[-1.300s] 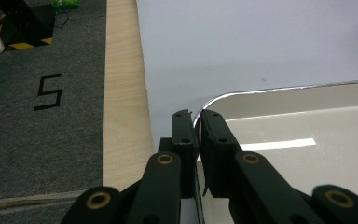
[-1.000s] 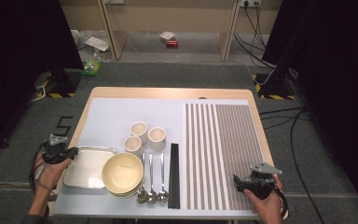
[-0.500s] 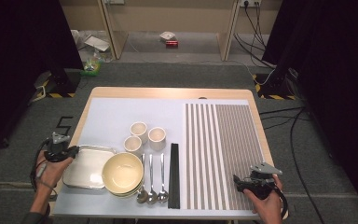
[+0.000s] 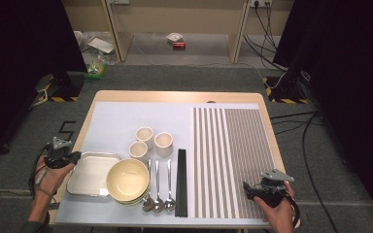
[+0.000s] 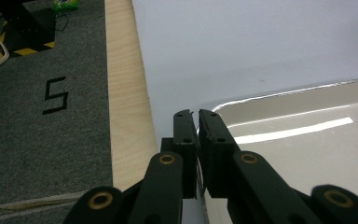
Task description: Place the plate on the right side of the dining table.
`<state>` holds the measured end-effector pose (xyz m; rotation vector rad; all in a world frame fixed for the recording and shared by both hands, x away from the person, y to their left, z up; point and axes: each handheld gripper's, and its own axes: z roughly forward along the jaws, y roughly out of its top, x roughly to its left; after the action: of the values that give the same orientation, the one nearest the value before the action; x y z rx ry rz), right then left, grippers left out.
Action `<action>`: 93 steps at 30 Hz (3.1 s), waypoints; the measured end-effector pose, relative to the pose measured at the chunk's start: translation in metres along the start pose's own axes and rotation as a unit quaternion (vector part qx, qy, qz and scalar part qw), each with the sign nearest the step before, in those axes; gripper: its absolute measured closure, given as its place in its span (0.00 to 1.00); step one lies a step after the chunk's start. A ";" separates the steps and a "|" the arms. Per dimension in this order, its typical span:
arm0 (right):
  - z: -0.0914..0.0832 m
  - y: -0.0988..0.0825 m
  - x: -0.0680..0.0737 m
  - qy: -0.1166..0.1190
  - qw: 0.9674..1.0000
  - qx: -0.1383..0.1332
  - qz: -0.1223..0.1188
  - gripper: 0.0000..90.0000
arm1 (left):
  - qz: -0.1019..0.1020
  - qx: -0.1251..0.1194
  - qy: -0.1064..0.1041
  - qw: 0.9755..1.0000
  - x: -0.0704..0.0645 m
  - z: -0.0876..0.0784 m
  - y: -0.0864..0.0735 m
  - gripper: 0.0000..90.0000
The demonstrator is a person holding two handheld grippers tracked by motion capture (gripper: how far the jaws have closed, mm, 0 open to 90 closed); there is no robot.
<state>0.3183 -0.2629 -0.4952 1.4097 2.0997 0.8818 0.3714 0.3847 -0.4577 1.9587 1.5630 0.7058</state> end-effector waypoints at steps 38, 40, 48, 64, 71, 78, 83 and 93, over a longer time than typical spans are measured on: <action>0.000 0.000 0.000 0.000 1.000 0.000 0.001 0.16 | 0.022 0.010 -0.023 0.999 0.003 0.014 0.000 0.93; 0.000 0.000 0.000 0.000 1.000 0.000 0.001 0.16 | 0.026 0.016 -0.022 0.999 0.003 0.015 0.000 0.92; 0.000 0.000 0.000 0.000 1.000 0.000 0.000 0.16 | 0.027 0.026 -0.016 0.999 0.001 0.014 0.004 0.94; 0.000 0.000 0.000 0.000 1.000 0.000 0.001 0.16 | 0.003 0.022 -0.023 1.000 0.008 0.004 0.008 0.94; 0.000 0.000 0.000 0.000 1.000 0.000 0.001 0.16 | 0.003 0.037 -0.030 0.999 0.005 0.016 0.000 0.76; 0.000 0.000 0.000 0.000 1.000 0.000 0.001 0.16 | 0.012 0.043 -0.030 0.999 0.005 0.013 0.002 0.92; 0.000 0.000 0.000 0.000 1.000 0.000 0.001 0.16 | 0.020 0.040 -0.020 0.999 0.004 0.009 0.005 0.92; 0.000 0.000 0.000 0.000 1.000 0.000 0.001 0.16 | 0.025 0.043 -0.013 0.999 0.002 0.006 0.009 0.93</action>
<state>0.3180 -0.2626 -0.4950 1.4113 2.0993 0.8831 0.3819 0.3844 -0.4555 2.0683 1.5578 0.6408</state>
